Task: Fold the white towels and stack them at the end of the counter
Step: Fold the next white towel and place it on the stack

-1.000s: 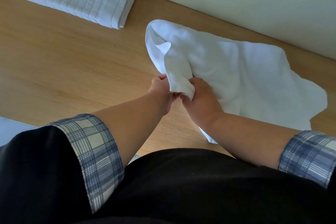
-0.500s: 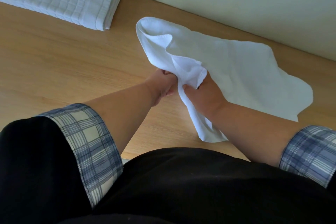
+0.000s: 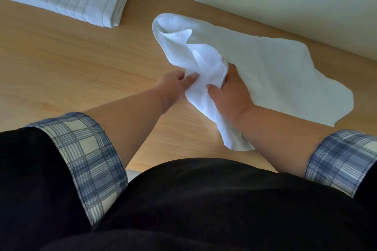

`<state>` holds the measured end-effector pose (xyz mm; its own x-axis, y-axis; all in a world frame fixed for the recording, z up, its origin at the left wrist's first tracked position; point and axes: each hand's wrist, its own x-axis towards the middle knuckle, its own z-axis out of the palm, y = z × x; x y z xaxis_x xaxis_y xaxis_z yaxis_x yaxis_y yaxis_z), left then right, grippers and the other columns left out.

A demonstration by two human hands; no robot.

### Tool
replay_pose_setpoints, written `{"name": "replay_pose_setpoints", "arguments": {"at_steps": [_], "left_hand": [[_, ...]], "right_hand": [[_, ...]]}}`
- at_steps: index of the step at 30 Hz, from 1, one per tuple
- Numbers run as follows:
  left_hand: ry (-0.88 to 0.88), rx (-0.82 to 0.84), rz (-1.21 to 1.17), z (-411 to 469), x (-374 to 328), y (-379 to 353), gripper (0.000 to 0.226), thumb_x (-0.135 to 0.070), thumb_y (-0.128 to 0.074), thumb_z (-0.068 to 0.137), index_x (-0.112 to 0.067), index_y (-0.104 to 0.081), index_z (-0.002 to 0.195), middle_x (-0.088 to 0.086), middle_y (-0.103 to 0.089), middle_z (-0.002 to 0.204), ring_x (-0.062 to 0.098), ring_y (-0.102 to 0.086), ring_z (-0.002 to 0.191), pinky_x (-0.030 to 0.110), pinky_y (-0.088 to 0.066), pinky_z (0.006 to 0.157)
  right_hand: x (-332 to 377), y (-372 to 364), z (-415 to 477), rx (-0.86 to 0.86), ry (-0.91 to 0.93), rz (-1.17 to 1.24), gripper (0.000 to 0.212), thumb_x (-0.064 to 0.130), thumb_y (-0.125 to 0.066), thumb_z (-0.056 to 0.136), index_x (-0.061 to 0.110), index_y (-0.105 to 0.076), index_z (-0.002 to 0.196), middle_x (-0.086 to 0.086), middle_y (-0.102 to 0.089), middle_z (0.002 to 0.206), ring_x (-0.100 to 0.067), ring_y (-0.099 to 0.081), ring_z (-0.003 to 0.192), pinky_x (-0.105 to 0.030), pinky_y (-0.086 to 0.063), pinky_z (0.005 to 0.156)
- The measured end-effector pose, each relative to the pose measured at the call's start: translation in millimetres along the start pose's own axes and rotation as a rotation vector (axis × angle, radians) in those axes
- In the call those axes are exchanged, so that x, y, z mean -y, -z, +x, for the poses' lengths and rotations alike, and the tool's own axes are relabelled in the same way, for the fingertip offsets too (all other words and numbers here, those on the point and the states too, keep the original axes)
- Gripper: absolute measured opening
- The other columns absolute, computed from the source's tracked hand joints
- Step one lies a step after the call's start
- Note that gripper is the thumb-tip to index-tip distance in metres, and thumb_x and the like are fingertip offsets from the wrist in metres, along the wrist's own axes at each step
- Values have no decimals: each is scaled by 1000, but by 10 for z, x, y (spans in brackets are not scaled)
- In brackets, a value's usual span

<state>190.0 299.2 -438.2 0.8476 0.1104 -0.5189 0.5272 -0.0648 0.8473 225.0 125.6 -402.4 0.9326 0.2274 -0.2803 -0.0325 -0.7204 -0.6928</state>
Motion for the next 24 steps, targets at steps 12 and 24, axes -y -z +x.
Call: {"name": "replay_pose_setpoints", "arguments": {"at_steps": [12,24], "left_hand": [[248,-317,-20,-474,84,739,33,-68,-57,73,-38,-68,84,-2,-73,93,26,-71,87,49,-59,81],[428,-154,38,-776,505,990,15,-30,-59,98,-22,-54,109,3,-64,101,17,-63,78,24,-53,48]], "right_hand": [[318,-209,-16,156,195,-27,36,18,-47,99,22,-61,132,3,-65,125,-14,-57,114,-17,-35,87],[550,-595,-258,110,422,-61,31,31,-45,103,11,-69,110,2,-53,91,-9,-47,85,-13,-31,74]]}}
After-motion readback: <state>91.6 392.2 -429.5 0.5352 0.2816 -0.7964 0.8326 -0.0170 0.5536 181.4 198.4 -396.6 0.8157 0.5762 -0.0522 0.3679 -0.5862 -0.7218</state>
